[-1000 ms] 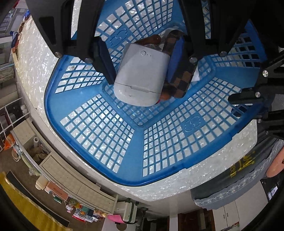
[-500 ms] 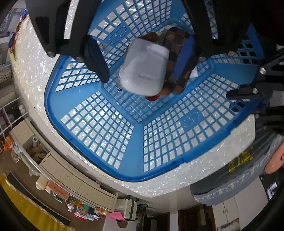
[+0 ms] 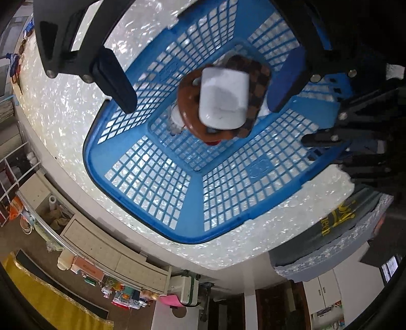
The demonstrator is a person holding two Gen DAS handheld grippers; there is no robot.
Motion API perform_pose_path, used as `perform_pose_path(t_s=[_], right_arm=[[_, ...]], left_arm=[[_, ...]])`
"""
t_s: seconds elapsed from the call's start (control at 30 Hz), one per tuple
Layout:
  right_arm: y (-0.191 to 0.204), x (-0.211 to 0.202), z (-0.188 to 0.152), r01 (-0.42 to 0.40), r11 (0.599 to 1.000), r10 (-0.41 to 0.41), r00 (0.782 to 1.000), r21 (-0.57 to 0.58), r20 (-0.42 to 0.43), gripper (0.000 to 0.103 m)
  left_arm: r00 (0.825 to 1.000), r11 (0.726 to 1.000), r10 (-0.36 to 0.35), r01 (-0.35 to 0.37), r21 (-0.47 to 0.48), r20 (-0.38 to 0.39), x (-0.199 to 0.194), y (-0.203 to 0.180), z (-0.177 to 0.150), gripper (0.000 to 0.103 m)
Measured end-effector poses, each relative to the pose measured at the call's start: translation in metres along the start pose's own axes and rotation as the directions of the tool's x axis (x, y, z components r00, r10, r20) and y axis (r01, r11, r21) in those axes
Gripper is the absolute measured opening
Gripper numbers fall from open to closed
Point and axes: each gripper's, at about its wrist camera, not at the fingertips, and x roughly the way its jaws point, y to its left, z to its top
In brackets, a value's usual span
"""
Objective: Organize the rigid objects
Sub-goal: 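Move the right tool to the white USB stick on the table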
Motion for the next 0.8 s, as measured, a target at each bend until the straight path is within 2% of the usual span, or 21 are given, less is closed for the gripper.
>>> perform_pose_path(t_s=[0.23, 0.57, 0.8], right_arm=[[-0.002, -0.024, -0.012, 0.016, 0.999, -0.016, 1.000, 0.037, 0.009, 0.103], [-0.073, -0.046, -0.036, 0.050, 0.971, -0.054, 0.998, 0.234, 0.012, 0.103], [-0.114, -0.039, -0.052, 0.084, 0.947, -0.085, 0.996, 0.311, -0.009, 0.103]], left_arm=[[1.000, 1.000, 0.002, -0.002, -0.005, 0.003, 0.000, 0.001, 0.000, 0.015], [1.000, 1.000, 0.002, -0.002, -0.006, 0.005, -0.001, 0.001, 0.001, 0.015], [1.000, 1.000, 0.003, -0.003, -0.008, 0.005, -0.002, 0.001, 0.000, 0.015]])
